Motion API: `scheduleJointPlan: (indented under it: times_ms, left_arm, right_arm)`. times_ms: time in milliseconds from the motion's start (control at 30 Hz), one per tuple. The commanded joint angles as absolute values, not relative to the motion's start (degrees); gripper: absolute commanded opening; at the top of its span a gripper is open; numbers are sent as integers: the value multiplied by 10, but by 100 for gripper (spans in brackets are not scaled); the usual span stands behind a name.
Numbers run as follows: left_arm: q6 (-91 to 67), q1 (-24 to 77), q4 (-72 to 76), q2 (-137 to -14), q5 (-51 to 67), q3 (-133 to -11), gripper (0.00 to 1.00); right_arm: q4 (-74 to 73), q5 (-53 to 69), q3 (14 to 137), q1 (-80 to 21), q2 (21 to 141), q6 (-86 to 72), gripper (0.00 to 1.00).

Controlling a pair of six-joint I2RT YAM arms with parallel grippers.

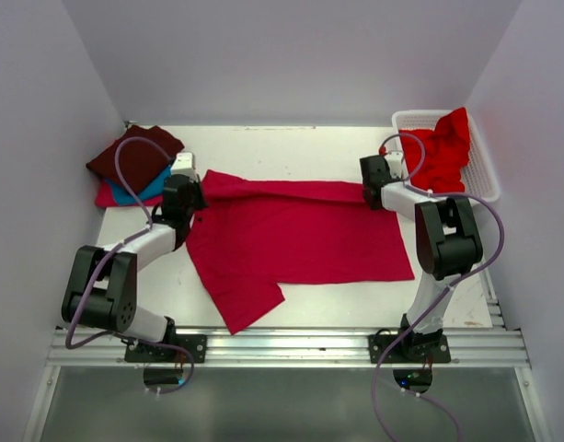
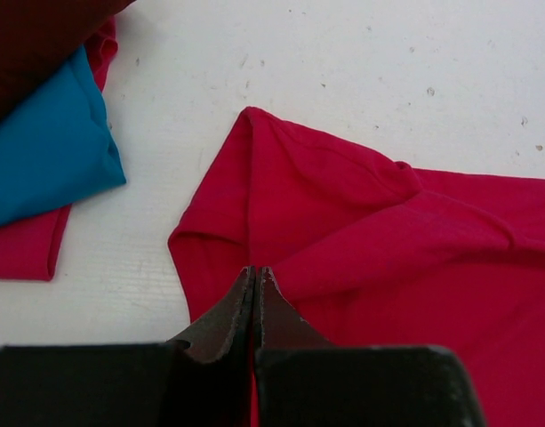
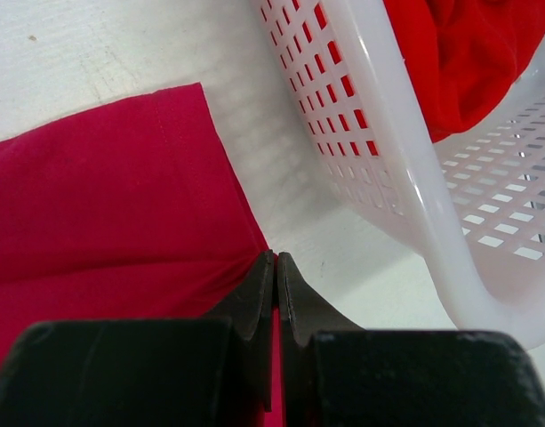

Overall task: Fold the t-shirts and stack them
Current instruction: Fold the tshirt

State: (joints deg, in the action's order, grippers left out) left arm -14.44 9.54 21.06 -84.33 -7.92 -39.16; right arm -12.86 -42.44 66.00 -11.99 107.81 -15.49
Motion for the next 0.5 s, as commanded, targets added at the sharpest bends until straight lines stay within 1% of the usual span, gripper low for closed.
scheduleJointPlan:
  times_ms: [0, 300, 333, 367, 400, 433, 467]
  left_arm:
    - [-154, 98, 223, -819, -104, -382, 0]
    - [-159, 104, 221, -814, -109, -372, 0]
    - [-160, 104, 220, -812, -109, -369, 0]
    - [-163, 105, 220, -810, -109, -368, 0]
    - [-166, 105, 219, -803, -107, -368, 0]
    - [-169, 105, 219, -797, -106, -365, 1]
    - [-176, 105, 219, -789, -108, -361, 29]
  right_arm:
    - [-122, -440, 654, -121, 1042, -171, 0]
    - [-119, -438, 652, -121, 1046, -173, 0]
    - [-120, -438, 652, -120, 1045, -175, 3]
    - [-120, -439, 651, -120, 1044, -175, 15]
    - [-119, -438, 651, -120, 1042, -176, 44]
    - [-119, -438, 650, -120, 1039, -178, 59]
    - [-120, -436, 650, -120, 1036, -178, 72]
